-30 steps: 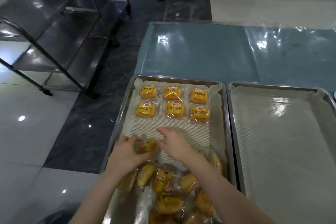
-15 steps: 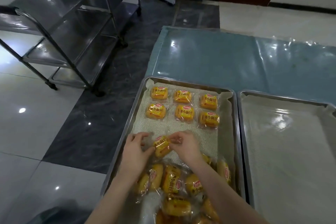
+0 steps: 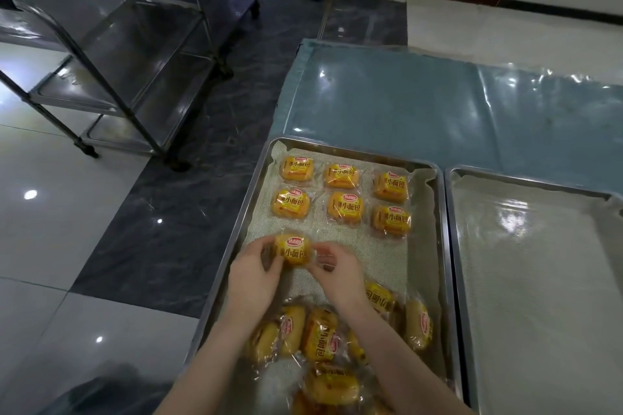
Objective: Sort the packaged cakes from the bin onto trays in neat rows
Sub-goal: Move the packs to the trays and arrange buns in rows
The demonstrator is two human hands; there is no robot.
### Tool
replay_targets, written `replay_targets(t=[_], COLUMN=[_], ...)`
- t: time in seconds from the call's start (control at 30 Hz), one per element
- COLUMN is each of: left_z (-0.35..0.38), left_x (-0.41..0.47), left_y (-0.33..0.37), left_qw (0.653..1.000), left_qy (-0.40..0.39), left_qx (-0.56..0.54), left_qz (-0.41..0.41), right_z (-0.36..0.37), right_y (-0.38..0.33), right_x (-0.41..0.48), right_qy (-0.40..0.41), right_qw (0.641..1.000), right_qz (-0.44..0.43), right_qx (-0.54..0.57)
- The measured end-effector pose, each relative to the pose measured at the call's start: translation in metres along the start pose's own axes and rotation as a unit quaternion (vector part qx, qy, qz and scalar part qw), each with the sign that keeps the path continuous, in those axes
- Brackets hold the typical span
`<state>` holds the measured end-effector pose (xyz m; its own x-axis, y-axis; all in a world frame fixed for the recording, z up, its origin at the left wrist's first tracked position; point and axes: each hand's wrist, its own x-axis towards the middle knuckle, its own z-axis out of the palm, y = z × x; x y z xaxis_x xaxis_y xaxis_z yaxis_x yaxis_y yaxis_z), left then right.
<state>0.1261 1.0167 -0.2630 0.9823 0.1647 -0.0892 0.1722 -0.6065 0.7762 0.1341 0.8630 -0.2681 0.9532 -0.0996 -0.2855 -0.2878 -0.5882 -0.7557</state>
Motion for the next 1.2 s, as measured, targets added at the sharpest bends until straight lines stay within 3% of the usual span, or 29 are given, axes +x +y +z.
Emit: replay_targets(t=[0.3,0.63,0.83,0.93,1.1,1.2], left_z=[0.003,0.006,0.002,0.001,0.027,0.044], left_x=[0.007,0.005,0.004,-0.004,-0.013,-0.015], left_y=[-0.017,-0.032,-0.018,0.001,0.031,0.042], left_qw=[0.999,0.990,0.993,0.990,0.974,0.962], left_qy=[0.007,-0.073,-0.034,-0.009,-0.147,-0.231], left_qx=[0.006,0.094,0.087,0.074,0.051,0.075], left_qz=[0.047,0.070,0.071,0.120,0.166,0.124], right_z=[0.014,0.020,-0.015,-0.057,-0.099,-0.098], right_y=[-0.006,-0.007,-0.005,0.005,0.027,0.037], right_x=[0.008,0.009,0.010,0.009,0.001,-0.004], right_qy=[-0.024,-0.075,-0.073,-0.085,-0.214,-0.214], right_qw=[0.998,0.996,0.997,0.989,0.934,0.929], right_qz=[0.003,-0.005,-0.022,-0.053,-0.009,0.011], right_qx=[0.056,0.044,-0.025,-0.110,-0.285,-0.300])
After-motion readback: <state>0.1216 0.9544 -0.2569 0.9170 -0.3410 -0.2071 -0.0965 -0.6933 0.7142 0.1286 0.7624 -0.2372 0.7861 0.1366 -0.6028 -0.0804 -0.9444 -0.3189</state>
